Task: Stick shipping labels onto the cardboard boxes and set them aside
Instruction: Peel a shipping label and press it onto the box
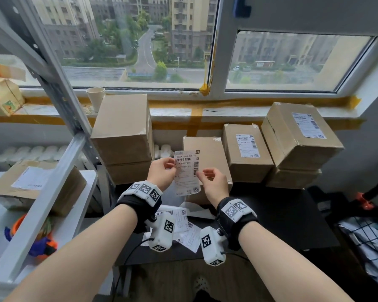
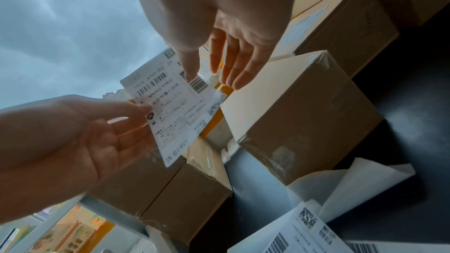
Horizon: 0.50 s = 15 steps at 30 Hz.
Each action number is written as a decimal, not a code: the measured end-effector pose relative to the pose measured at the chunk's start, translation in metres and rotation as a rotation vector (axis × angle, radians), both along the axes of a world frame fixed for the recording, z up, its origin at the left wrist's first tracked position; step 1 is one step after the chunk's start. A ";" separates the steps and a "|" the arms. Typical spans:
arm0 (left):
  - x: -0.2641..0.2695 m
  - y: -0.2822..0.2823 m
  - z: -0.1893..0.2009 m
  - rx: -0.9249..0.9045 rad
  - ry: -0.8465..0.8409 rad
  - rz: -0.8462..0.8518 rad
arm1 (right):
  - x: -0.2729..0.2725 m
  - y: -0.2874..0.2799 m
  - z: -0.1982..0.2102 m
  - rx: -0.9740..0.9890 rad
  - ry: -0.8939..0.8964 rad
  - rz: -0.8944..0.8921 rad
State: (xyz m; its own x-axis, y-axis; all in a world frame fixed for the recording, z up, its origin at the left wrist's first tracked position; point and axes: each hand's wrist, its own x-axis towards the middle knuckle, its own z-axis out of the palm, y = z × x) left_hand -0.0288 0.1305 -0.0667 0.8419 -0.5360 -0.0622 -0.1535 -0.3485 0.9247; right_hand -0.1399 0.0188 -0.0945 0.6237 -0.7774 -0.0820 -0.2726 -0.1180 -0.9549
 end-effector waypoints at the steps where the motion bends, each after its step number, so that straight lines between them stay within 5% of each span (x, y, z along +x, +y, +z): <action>1: 0.002 -0.004 0.001 -0.015 0.046 -0.008 | 0.002 -0.006 -0.001 0.029 0.003 0.004; 8: 0.017 -0.044 -0.006 0.000 0.132 -0.106 | 0.016 -0.046 -0.010 0.198 -0.012 0.019; 15: 0.028 -0.087 -0.024 0.164 0.123 -0.043 | 0.029 -0.092 -0.019 0.154 0.092 0.031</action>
State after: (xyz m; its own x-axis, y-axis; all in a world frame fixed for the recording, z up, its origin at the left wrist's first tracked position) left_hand -0.0005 0.0433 -0.0903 0.7994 -0.5452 -0.2523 -0.0609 -0.4914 0.8688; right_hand -0.1110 -0.0732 -0.1138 0.6316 -0.7319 -0.2558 -0.3577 0.0176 -0.9337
